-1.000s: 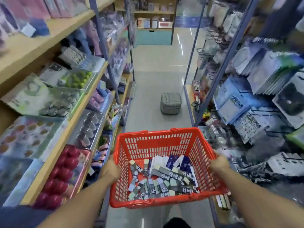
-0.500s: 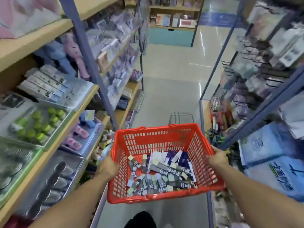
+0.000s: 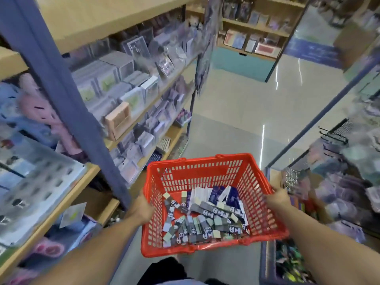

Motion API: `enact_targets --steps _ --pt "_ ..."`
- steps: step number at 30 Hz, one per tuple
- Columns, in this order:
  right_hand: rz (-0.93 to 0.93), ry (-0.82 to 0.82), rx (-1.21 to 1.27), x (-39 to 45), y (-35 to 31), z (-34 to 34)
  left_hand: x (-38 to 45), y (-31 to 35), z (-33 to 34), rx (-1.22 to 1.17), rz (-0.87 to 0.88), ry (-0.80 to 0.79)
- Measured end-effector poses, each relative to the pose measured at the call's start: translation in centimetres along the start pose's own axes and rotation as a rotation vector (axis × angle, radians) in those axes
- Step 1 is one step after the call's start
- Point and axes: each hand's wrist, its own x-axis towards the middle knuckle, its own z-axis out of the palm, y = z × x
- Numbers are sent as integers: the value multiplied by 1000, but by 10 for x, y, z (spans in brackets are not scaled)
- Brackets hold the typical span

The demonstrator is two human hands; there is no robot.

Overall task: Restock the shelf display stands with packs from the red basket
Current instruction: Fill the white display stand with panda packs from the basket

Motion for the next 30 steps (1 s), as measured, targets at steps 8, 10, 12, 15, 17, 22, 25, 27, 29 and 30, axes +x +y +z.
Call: enact_targets --steps 8,10,12,15,17,22,25,27,29,30 --pt "-54 -109 -98 131 -141 12 100 59 -14 4 -35 57" --pt "-64 -142 -120 170 -170 24 110 78 -14 31 -52 79" --pt "-97 -164 -158 208 -198 38 135 80 -5 -11 -91 70" --pt "-149 -227 -231 255 -237 61 151 99 1 -97 -164 89" --pt "-167 -276 -254 277 -259 74 158 103 8 -140 -250 98" --pt "-272 -337 -380 321 -295 100 161 122 26 -191 -336 130" --pt "-324 -379 -417 330 -307 109 155 124 44 -301 -376 193" --pt "-334 -410 -416 340 -310 115 152 115 62 -414 -372 215" --pt "-350 -426 -419 354 -309 123 150 105 83 -477 -379 214" --pt "-365 -442 -434 358 -309 125 147 108 90 -508 -393 223"
